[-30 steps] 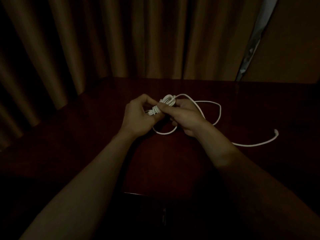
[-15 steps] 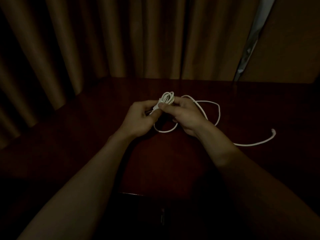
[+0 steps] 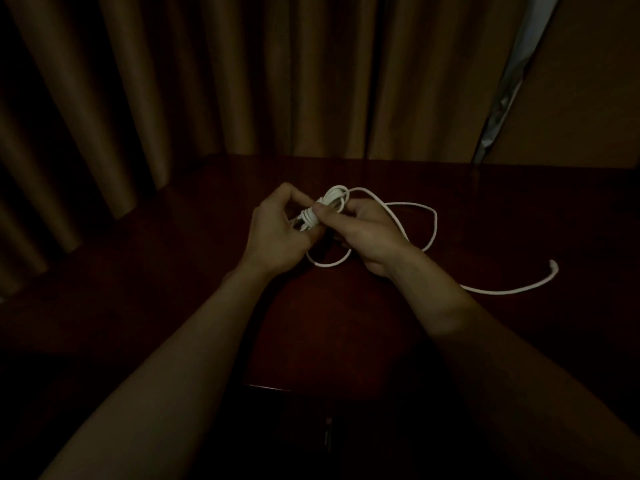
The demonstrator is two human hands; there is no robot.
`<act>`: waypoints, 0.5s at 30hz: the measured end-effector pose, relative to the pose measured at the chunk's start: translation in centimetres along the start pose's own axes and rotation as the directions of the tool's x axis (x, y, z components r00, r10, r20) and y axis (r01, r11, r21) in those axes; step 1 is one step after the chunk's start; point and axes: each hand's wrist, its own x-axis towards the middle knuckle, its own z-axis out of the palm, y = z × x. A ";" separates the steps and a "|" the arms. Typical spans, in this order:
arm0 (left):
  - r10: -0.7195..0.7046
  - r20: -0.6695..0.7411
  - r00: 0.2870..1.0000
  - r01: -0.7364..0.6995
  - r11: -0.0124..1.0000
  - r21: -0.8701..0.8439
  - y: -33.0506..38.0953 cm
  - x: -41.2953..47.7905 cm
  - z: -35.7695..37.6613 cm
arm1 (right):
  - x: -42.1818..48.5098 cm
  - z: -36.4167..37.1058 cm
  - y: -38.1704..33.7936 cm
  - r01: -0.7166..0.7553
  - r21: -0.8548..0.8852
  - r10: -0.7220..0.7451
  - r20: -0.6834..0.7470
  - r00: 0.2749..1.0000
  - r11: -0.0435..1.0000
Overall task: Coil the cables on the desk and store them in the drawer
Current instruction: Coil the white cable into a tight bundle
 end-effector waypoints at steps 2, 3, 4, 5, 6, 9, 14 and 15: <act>-0.002 0.070 0.998 0.002 1.000 0.003 -0.3 0.1 -0.1 | -0.1 -0.2 -0.1 0.010 -0.022 -0.009 0.018 1.000 1.000; -0.010 0.115 0.993 0.010 1.000 0.000 -0.3 0.1 -0.1 | -0.1 -0.3 -0.1 0.012 -0.019 -0.011 0.032 0.999 1.000; -0.018 0.159 0.987 0.021 1.000 -0.017 -0.3 0.2 -0.1 | -0.2 -0.5 -0.2 0.014 -0.013 -0.013 0.047 0.999 1.000; -0.023 0.198 0.980 0.034 0.998 -0.051 -0.2 0.2 -0.1 | -0.2 -0.6 -0.2 0.015 -0.011 -0.014 0.059 0.998 1.000; -0.026 0.232 0.972 0.050 0.994 -0.096 0.0 0.2 -0.1 | -0.1 -0.8 -0.2 0.015 -0.014 -0.014 0.065 0.998 1.000; -0.010 0.262 0.965 0.051 0.988 -0.149 0.3 0.0 -0.1 | 0.0 -0.8 -0.2 0.005 -0.036 -0.004 0.032 0.999 0.999; 0.006 0.140 0.990 -0.001 0.999 -0.041 0.4 -0.1 -0.1 | 0.2 -0.8 -0.1 0.004 -0.029 -0.004 -0.014 1.000 1.000; 0.009 0.107 0.994 -0.007 1.000 -0.018 0.5 -0.1 -0.1 | 0.2 -0.7 -0.1 0.008 -0.024 -0.008 -0.026 1.000 1.000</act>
